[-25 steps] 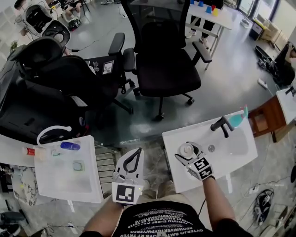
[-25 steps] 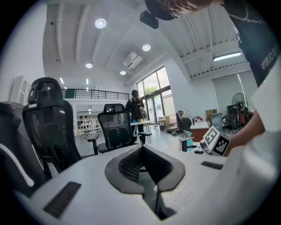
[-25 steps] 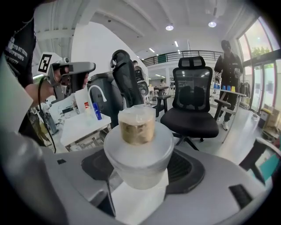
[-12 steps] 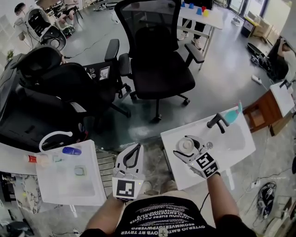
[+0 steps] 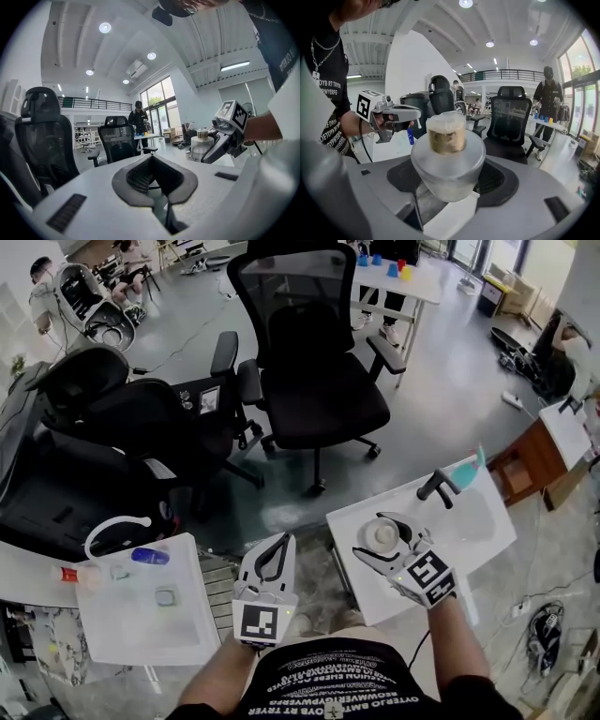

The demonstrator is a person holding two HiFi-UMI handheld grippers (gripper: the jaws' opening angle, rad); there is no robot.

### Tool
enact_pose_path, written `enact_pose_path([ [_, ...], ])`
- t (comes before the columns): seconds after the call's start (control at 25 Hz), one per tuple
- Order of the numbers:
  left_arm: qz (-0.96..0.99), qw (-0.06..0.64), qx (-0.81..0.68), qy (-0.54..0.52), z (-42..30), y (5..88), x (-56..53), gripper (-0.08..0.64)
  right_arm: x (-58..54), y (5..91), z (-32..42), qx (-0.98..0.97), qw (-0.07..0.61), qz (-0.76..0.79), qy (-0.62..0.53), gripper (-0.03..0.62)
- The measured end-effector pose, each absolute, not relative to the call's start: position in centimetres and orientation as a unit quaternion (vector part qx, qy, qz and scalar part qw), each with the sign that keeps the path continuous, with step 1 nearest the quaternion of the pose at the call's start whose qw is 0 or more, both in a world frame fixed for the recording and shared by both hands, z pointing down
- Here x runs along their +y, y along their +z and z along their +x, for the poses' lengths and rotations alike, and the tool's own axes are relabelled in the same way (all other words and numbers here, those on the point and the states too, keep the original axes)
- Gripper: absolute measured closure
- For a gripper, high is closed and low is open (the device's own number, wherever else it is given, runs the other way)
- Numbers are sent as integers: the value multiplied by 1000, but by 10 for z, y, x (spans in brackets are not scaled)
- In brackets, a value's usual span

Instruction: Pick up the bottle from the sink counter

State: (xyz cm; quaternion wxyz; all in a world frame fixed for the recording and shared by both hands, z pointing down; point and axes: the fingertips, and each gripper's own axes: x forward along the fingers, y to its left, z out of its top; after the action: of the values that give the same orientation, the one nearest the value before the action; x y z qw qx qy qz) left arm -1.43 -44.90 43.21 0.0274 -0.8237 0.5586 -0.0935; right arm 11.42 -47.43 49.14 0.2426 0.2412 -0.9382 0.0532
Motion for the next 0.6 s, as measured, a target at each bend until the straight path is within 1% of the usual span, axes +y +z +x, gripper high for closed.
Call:
enact_pose_path([
  [0.24, -827, 10, 555, -93, -14, 429, -442, 558, -466, 470, 112, -937, 239, 252, 44, 258],
  [0.6, -832, 12, 547, -92, -14, 425, -429, 558, -452, 455, 108, -934, 238, 263, 33, 258],
])
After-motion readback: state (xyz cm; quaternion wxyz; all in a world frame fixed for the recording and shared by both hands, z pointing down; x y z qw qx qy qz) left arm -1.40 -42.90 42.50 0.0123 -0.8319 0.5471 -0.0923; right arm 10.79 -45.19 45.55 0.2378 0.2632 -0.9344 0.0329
